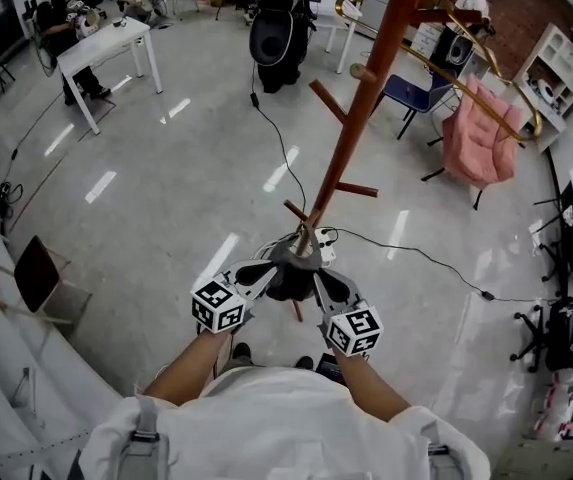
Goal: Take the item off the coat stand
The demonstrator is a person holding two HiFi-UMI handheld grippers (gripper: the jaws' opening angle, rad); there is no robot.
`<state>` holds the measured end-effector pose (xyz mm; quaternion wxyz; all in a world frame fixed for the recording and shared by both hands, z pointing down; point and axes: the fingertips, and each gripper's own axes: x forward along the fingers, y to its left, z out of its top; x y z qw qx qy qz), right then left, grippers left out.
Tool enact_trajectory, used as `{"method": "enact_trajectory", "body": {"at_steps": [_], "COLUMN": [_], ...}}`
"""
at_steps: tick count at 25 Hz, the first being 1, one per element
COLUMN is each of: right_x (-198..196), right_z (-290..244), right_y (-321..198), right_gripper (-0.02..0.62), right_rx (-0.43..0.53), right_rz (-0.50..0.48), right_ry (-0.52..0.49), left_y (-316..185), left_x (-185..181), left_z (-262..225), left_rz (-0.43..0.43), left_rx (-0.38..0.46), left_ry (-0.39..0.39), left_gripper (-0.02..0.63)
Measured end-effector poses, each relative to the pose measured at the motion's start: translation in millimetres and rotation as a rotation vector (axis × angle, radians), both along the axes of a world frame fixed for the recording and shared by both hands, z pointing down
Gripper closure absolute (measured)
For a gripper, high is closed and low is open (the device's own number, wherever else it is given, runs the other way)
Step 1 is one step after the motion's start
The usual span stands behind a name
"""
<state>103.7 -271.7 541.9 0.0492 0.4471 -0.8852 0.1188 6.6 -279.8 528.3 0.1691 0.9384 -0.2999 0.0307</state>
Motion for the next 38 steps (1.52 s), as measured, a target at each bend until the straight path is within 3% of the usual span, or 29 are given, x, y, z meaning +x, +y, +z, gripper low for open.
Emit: {"method": "enact_trajectory", "body": {"at_steps": [10,20,27,38], "right_x": [-12.2,-26.8,-15.0,13.4], "right_z": [-7.3,-40.7,-64.5,-109.0], "right_y": [25.0,61.0,71.6,95.7], "right_gripper": [0.561,0.561,0.561,0.562], "right_rx": [-0.019,0.056,0.089,0.158], "right_rz": [-0.076,-0.146,-0.181,-0.183], "right_ry": [-0.023,-0.042,-0.062,-0.050], "left_y": [29.4,66.2,80.9,101.7], "left_x": [-12.6,-26.3,-12.6,15.3], "left_z": [-8.7,-48.8,-71.7,-113.2], "left_rz": [-0.063,-0.085,-0.105,-0.043], "left_rx": [-0.032,0.054,0.088,0.169], "left_ry": [0.033,0.033,0.021,0.042], "left_gripper": [0.586,0.586,0.586,0.586]}}
